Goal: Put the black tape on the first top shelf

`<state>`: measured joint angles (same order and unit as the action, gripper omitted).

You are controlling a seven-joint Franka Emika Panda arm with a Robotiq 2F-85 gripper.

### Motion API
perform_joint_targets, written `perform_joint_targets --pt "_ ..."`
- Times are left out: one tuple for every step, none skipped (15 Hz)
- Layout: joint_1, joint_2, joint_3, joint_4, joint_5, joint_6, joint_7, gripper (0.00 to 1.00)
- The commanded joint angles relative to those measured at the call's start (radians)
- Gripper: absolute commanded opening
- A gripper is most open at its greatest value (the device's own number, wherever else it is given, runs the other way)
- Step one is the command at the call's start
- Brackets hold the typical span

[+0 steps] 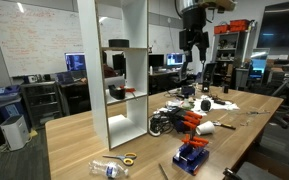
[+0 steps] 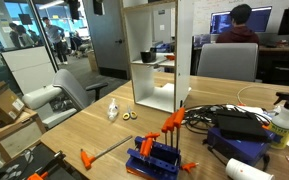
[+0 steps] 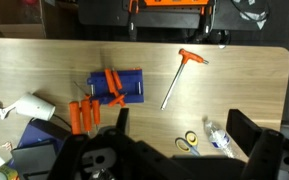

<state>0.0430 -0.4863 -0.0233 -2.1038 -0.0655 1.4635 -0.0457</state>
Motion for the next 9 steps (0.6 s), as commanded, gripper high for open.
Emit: perform_joint_targets --pt "-0.006 -0.211 0.003 -0.253 0.025 0.048 -0.006 1.00" --pt "-0.007 -0.260 0.003 -0.314 0.023 0.043 -0.005 1.00" --pt "-0.008 -0.311 0.002 -0.374 0.022 0.038 -0.002 1.00" --pt "-0.009 -0.171 0.007 -0.235 0.007 0.001 -0.004 1.00" --pt "-0.008 -0.213 0.006 -0.289 0.007 0.003 -0.004 1.00" --pt "-0.008 -0.248 0.006 -0.327 0.007 0.007 -0.004 1.00" --pt "-0.008 -0.273 0.006 -0.350 0.007 0.011 -0.004 1.00" --pt "-0.008 -0.287 0.006 -0.361 0.007 0.014 -0.004 1.00" --pt "-0.008 -0.294 0.006 -0.366 0.007 0.015 -0.004 1.00"
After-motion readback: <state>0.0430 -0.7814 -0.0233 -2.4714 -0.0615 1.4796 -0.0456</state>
